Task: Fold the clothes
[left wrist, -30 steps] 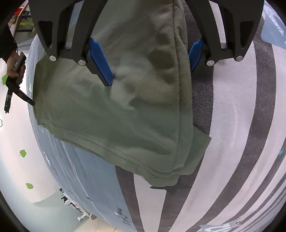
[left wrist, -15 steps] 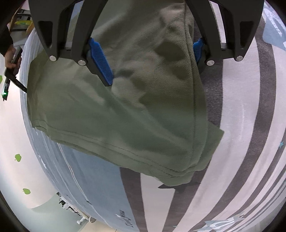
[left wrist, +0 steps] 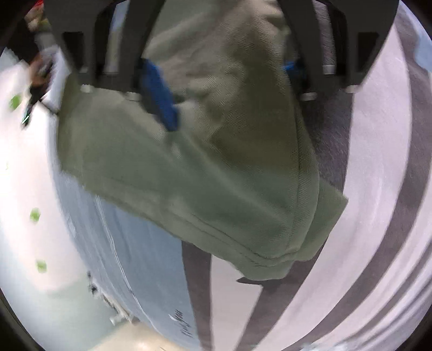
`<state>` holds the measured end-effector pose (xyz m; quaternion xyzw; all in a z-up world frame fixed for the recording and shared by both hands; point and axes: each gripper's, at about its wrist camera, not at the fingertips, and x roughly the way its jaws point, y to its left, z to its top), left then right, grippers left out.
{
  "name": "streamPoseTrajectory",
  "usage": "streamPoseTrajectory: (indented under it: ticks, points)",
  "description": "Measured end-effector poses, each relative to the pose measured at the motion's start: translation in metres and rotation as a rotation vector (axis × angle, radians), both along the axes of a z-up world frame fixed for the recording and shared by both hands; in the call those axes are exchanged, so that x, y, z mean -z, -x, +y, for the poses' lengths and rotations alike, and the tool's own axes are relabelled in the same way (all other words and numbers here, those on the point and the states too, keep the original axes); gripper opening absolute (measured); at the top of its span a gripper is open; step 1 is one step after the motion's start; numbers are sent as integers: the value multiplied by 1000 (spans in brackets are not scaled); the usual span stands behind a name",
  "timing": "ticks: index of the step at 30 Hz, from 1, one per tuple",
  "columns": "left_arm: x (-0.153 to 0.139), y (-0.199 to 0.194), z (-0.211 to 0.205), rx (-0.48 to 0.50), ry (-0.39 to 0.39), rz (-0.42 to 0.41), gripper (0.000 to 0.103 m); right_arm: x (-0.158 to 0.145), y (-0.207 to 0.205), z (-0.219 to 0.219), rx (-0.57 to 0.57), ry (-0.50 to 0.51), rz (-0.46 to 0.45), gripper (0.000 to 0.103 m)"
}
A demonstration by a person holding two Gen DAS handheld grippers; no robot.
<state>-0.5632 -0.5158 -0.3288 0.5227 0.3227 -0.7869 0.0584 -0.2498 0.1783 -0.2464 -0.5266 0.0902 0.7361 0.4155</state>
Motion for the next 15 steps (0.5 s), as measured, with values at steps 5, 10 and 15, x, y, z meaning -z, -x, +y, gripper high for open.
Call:
streamPoseTrajectory:
  ticks: [5, 10, 15]
  points:
    - [-13, 12, 19, 72, 61, 14, 11, 2, -2, -7, -10, 10, 9, 39]
    - [-35, 15, 34, 60, 115, 23, 11, -4, -7, -25, -25, 6, 11, 39]
    - [-81, 26, 64, 93, 146, 68, 11, -13, -15, -23, -38, -18, 39, 39]
